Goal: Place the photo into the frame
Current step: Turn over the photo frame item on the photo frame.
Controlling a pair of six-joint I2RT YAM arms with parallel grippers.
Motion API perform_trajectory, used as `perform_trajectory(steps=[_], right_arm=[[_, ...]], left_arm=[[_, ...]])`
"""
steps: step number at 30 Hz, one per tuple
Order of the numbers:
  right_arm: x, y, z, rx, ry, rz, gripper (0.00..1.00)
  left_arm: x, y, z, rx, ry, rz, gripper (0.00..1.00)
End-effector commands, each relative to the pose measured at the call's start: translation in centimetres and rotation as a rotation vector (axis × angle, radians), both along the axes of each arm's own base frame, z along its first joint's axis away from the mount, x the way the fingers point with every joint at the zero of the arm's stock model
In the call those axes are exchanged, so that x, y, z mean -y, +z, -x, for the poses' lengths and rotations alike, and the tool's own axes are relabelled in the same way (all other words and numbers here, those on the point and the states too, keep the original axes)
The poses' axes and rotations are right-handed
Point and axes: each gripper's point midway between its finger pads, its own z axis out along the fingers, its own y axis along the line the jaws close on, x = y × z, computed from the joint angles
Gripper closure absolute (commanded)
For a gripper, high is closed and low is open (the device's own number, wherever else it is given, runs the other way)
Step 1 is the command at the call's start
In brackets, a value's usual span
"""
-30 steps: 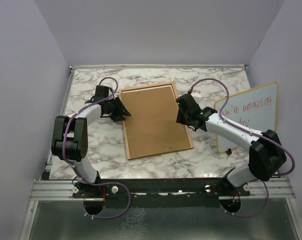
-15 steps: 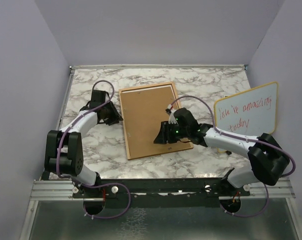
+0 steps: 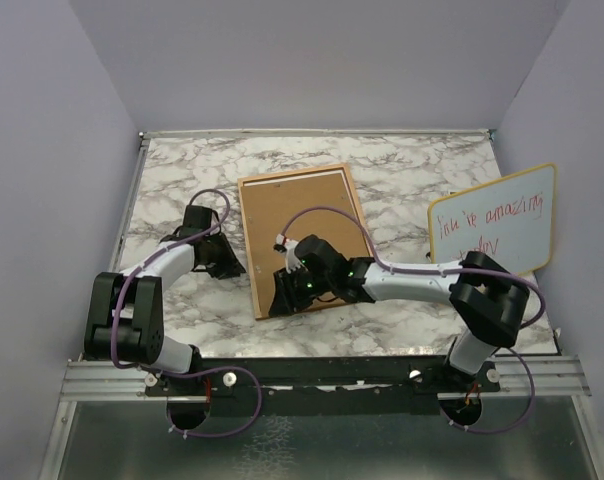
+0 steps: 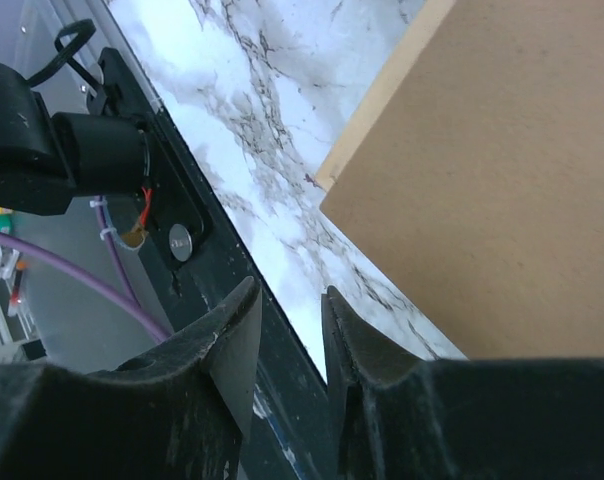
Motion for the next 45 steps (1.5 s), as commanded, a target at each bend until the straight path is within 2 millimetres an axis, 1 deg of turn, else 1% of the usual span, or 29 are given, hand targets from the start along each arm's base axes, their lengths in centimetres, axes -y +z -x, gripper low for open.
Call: perform_trajectory(steps=[1,4,6,8,10,16,21,28,34,37,42,45], right_arm=[[-1.1,-1.8,1.4,0.014,0.072,0.078,0.65],[-1.5,-3.1,2.4,0.005,0.109,0.129,0.65],[-1.8,-3.7,2.7,0.007,0.12,0.161,0.65],[-1.9,-4.3,2.6,0.013,0.114,0.191,0.65],[-2.2,-4.4,2.4,0.018,0.108,0.197,0.65],[-3.0,-5.0,1.0,0.048,0.067,0.237,0.64],[-2.9,-5.5,-0.5,0.096,0.015,0.288,0.64],[-2.3,-5.8,-2.8,0.181,-0.061,0.357,0.65],[-2.1,-6.3,-4.1,0.237,-0.077,0.405,0.65],[-2.2,-5.5,-4.2,0.247,-0.08,0.392,0.65],[-2.9,-2.4,-4.8,0.28,-0.128,0.293,0.65],[-3.2,-0.9,-5.8,0.285,-0.203,0.253,0.64]], left_arm=[[1.3,0.3,0.3,0.024,-0.06,0.067,0.75],[1.7,0.1,0.7,0.02,-0.084,0.087,0.7],[1.8,-0.2,1.0,0.006,-0.088,0.094,0.69],[1.9,-0.5,1.4,-0.007,-0.093,0.099,0.69],[1.9,-0.6,1.4,-0.01,-0.093,0.102,0.69],[1.8,-0.3,1.2,0.001,-0.08,0.094,0.72],[1.2,0.3,0.7,0.025,-0.055,0.057,0.74],[0.9,1.0,0.5,0.042,-0.047,0.046,0.73],[1.1,1.0,0.6,0.038,-0.052,0.055,0.7],[1.2,1.0,0.7,0.035,-0.057,0.06,0.68],[1.2,1.0,0.6,0.038,-0.057,0.064,0.62],[1.4,1.1,0.1,0.046,-0.051,0.072,0.62]])
